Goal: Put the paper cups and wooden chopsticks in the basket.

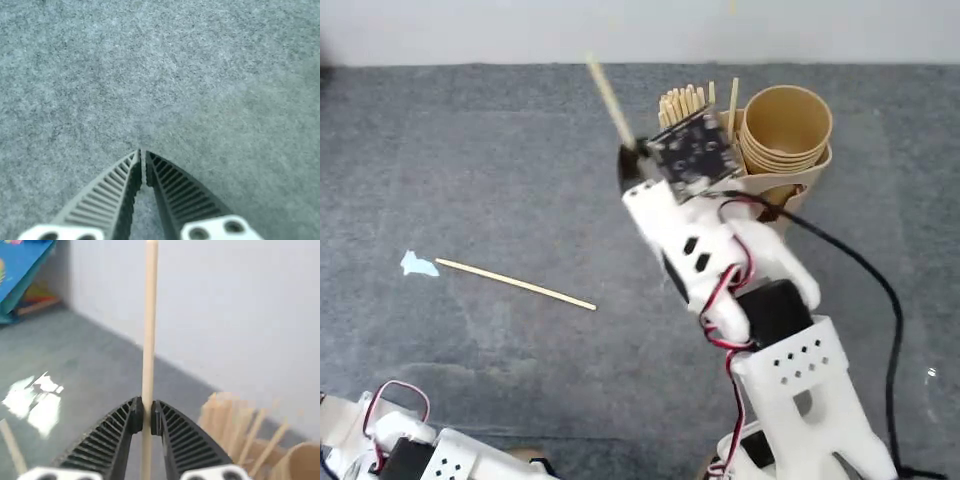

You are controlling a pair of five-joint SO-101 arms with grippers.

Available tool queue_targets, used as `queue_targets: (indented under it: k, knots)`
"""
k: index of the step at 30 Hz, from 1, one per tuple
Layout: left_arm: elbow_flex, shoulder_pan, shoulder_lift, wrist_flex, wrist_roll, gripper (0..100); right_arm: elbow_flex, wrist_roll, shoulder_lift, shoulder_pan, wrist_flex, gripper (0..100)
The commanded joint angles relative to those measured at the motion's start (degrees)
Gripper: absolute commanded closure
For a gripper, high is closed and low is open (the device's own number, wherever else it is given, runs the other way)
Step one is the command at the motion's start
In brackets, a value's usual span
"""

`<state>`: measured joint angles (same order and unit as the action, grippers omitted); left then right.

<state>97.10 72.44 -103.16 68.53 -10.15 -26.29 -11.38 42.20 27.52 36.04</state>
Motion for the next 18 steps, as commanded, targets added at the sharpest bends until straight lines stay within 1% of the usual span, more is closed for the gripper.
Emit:
queue_targets:
  k: [1, 5, 11, 15, 18]
  knots:
    - [-0.6, 0.3, -0.4, 0.2, 0.2, 99, -0.2, -2.3, 2.6, -4.4, -13.6, 99.1]
    - [-0.6, 0.3, -0.4, 0.2, 0.2, 99, -6.1, -2.0, 2.5, -7.5, -28.2, 99.1]
    - [-0.6, 0.3, -0.4, 0.2, 0.2, 99, -14.8, -1.9, 2.0, -10.4, -45.5, 99.1]
    - [-0.6, 0.3, -0.4, 0.2, 0.2, 99, -20.9, -1.9, 2.1, -11.1, -50.1, 99.1]
    - [-0.6, 0.3, -0.4, 0.2, 0.2, 99, -25.2, -1.9, 2.2, -11.3, -50.4, 99.0]
